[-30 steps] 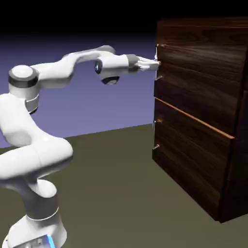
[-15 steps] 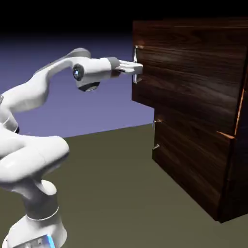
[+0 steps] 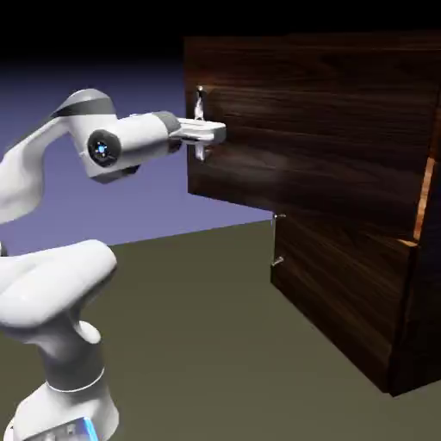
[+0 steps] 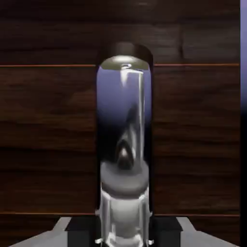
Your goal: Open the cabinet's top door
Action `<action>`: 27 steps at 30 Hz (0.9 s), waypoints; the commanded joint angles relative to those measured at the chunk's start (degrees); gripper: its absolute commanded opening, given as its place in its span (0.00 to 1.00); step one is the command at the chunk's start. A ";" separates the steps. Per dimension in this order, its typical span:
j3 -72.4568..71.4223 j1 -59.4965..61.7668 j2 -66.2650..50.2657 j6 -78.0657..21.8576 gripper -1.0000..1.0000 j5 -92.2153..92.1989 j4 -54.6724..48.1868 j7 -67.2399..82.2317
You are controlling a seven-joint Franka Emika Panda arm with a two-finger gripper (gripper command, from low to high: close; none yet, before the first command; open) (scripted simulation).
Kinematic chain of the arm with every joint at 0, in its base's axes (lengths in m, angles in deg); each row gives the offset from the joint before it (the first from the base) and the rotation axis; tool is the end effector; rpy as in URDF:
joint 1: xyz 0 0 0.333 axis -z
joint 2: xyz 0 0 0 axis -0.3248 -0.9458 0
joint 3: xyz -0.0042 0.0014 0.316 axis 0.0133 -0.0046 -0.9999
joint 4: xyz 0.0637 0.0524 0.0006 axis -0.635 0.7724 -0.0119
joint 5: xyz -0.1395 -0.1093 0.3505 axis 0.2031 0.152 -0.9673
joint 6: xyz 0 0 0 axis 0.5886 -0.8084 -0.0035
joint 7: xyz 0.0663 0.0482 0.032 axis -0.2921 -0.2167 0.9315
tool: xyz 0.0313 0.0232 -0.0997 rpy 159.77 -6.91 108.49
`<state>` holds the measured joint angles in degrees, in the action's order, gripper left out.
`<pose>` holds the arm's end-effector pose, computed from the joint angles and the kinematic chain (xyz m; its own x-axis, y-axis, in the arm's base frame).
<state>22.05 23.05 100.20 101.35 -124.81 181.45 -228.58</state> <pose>0.2337 0.1073 0.5703 -0.4234 0.5664 -0.7070 -0.4228 0.5667 0.7072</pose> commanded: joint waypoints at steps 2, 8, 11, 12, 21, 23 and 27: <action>4.15 0.04 0.00 -3.59 0.00 2.90 1.72 1.35; 15.32 6.28 0.17 -17.19 0.00 9.81 4.89 3.78; 20.92 9.15 -1.82 -23.06 0.00 13.97 5.35 5.92; 23.00 9.25 -3.07 -24.25 0.00 15.92 5.32 7.03; 41.32 10.36 -18.82 -36.70 0.00 35.03 1.24 18.43; 44.74 9.83 -22.97 -39.05 0.00 39.08 -0.53 21.03; 50.88 7.88 -31.28 -43.34 0.00 46.52 -4.75 25.93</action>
<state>72.92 30.93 68.92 58.08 -78.31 176.71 -202.66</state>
